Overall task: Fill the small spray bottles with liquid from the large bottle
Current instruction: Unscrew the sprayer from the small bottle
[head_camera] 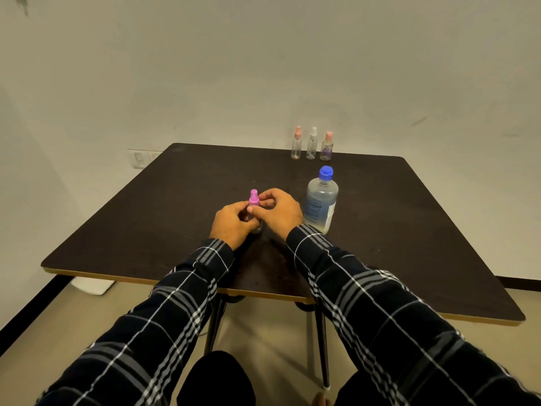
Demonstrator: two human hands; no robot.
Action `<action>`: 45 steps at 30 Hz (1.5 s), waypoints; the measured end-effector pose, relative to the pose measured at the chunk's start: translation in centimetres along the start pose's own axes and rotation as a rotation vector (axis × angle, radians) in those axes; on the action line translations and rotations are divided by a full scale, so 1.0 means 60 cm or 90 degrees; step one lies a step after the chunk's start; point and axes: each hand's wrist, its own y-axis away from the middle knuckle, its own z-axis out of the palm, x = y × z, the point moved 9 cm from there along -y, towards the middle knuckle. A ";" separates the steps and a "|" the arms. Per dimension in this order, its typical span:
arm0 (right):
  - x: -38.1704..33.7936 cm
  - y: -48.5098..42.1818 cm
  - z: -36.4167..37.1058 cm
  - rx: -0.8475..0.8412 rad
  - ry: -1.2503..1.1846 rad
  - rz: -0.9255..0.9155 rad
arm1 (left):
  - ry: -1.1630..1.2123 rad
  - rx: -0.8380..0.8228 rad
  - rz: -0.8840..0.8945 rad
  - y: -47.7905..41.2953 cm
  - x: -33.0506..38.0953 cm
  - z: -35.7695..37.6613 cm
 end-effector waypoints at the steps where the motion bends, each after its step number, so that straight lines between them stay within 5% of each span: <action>1: -0.001 -0.001 -0.001 0.012 0.004 0.001 | 0.004 0.001 -0.002 0.001 -0.001 0.000; 45: -0.006 -0.014 0.000 0.004 0.091 -0.046 | 0.020 0.002 -0.001 -0.009 -0.001 0.004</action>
